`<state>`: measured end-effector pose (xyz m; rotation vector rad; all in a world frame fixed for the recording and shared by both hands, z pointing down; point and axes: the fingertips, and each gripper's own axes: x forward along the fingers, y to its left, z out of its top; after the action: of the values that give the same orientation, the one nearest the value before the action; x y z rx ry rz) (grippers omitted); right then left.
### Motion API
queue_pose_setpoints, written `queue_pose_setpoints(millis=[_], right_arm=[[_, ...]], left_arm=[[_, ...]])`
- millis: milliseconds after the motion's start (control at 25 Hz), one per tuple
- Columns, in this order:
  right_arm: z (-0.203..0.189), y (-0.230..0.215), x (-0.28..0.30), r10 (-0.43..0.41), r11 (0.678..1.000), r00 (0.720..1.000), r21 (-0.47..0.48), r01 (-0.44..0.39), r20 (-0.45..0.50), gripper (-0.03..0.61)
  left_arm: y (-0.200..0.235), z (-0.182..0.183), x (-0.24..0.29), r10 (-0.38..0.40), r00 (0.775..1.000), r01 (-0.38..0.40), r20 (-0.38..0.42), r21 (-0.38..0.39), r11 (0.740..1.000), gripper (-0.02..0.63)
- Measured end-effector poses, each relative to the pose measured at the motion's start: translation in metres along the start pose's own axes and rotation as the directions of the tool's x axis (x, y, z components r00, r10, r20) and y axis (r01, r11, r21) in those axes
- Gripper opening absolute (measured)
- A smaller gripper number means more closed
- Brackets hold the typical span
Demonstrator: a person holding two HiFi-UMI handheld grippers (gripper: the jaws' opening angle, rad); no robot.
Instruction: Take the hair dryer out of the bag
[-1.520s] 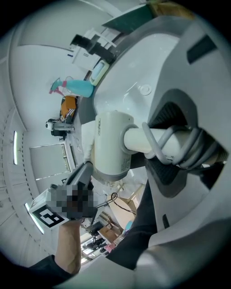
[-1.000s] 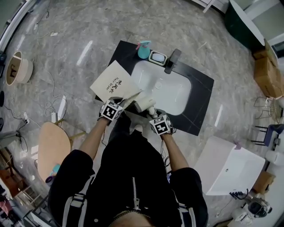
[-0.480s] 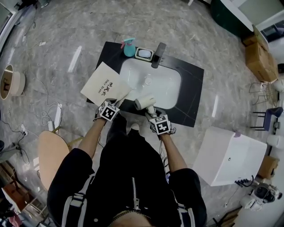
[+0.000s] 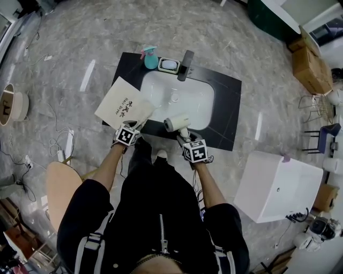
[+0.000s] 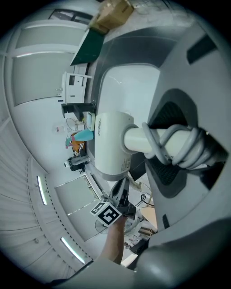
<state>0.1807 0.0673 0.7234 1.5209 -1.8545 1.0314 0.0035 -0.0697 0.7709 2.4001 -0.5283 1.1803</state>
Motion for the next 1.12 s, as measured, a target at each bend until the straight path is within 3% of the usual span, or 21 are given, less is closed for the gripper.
queue_pose_setpoints(millis=[320, 640, 800, 1120], right_arm=[[0.023, -0.008, -0.008, -0.012, 1.000, 0.998, 0.014, 0.011, 0.068, 0.221], [0.070, -0.018, -0.029, -0.039, 0.999, 0.983, -0.005, 0.040, 0.182, 0.221], [0.101, -0.026, -0.054, -0.060, 0.998, 0.960, -0.015, 0.066, 0.273, 0.221], [0.164, -0.035, -0.110, -0.090, 0.994, 0.892, -0.019, 0.109, 0.443, 0.221]], left_arm=[[0.005, 0.028, -0.043, 0.047, 0.987, -0.047, 0.154, -0.004, 0.999, 0.110], [0.010, 0.080, -0.086, 0.106, 0.944, -0.117, 0.312, 0.014, 0.993, 0.093], [0.001, 0.108, -0.102, 0.102, 0.920, -0.127, 0.379, 0.042, 0.991, 0.054], [-0.018, 0.171, -0.137, 0.086, 0.867, -0.137, 0.491, 0.069, 0.988, 0.040]])
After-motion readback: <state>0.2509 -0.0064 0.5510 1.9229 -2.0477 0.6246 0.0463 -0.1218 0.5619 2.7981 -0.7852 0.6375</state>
